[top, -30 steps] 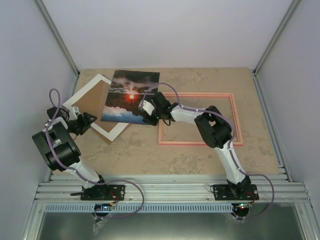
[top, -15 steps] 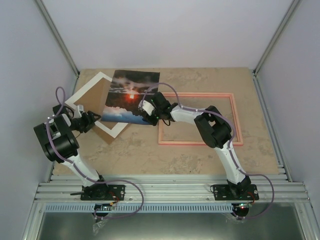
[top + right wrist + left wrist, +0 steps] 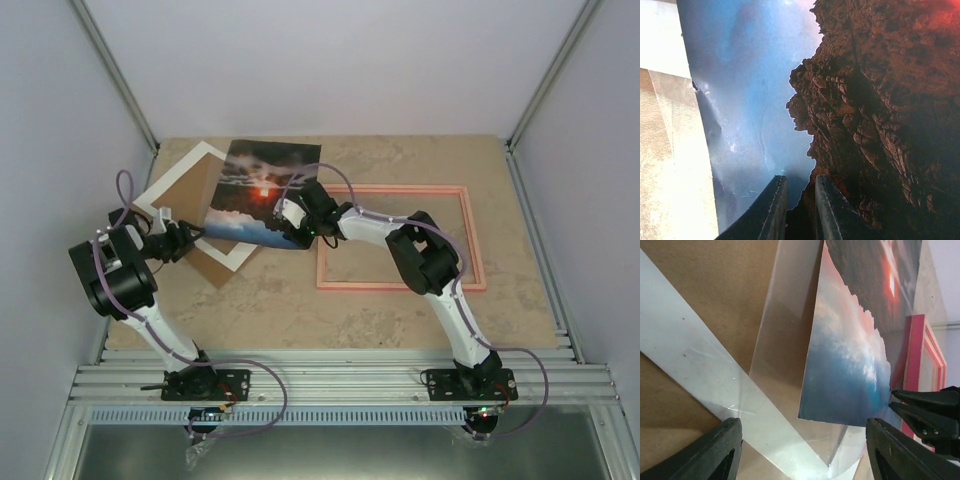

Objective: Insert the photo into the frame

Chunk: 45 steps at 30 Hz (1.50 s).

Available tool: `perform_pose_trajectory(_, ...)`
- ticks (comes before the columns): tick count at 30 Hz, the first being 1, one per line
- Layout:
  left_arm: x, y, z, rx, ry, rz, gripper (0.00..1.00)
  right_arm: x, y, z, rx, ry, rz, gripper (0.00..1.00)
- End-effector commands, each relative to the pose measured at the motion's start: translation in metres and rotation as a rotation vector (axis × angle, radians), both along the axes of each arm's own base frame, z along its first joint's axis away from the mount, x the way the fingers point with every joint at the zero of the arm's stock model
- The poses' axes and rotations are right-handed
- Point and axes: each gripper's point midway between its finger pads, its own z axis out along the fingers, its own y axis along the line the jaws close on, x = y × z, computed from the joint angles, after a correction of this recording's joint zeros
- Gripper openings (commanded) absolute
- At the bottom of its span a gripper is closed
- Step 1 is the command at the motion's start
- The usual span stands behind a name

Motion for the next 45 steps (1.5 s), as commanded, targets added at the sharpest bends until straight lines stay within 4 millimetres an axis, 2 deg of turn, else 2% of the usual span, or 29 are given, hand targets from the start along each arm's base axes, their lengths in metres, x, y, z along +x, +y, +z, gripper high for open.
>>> perform_pose_trajectory(1, -0.032, -0.033, -0.024, -0.128, 0.119, -0.064, 0.71, -0.042, -0.033, -0.085, -0.219, 0.172, 0.017, 0.19)
perform_pose_trajectory(9, -0.030, -0.045, -0.005, -0.196, 0.041, -0.103, 0.82, -0.052, -0.023, -0.083, -0.212, 0.174, 0.063, 0.19)
perform_pose_trajectory(17, -0.027, -0.042, -0.018, -0.033, 0.105, -0.098, 0.86, -0.055, -0.016, -0.082, -0.205, 0.168, 0.081, 0.18)
perform_pose_trajectory(22, -0.028, -0.042, -0.025, 0.010, 0.135, -0.113, 0.88, -0.055, -0.014, -0.082, -0.202, 0.166, 0.081, 0.18)
perform_pose_trajectory(28, -0.026, -0.054, -0.017, -0.006, 0.111, -0.167, 0.76, -0.056, -0.012, -0.082, -0.200, 0.164, 0.082, 0.18)
perform_pose_trajectory(33, -0.022, -0.057, 0.000, -0.022, 0.070, -0.189, 0.59, -0.057, -0.010, -0.082, -0.197, 0.169, 0.088, 0.19)
perform_pose_trajectory(34, -0.022, -0.058, 0.003, -0.028, 0.065, -0.192, 0.58, -0.058, -0.009, -0.082, -0.196, 0.171, 0.090, 0.19)
perform_pose_trajectory(37, -0.023, -0.060, 0.010, -0.039, 0.060, -0.194, 0.65, -0.059, -0.007, -0.081, -0.193, 0.169, 0.094, 0.19)
perform_pose_trajectory(38, -0.023, -0.060, 0.011, -0.040, 0.060, -0.193, 0.65, -0.060, -0.006, -0.081, -0.191, 0.171, 0.094, 0.19)
perform_pose_trajectory(42, -0.024, -0.062, 0.018, -0.042, 0.048, -0.197, 0.53, -0.060, -0.003, -0.075, -0.179, 0.173, 0.093, 0.21)
perform_pose_trajectory(45, -0.024, -0.060, 0.025, -0.021, 0.040, -0.185, 0.47, -0.056, 0.002, -0.058, -0.150, 0.158, 0.087, 0.26)
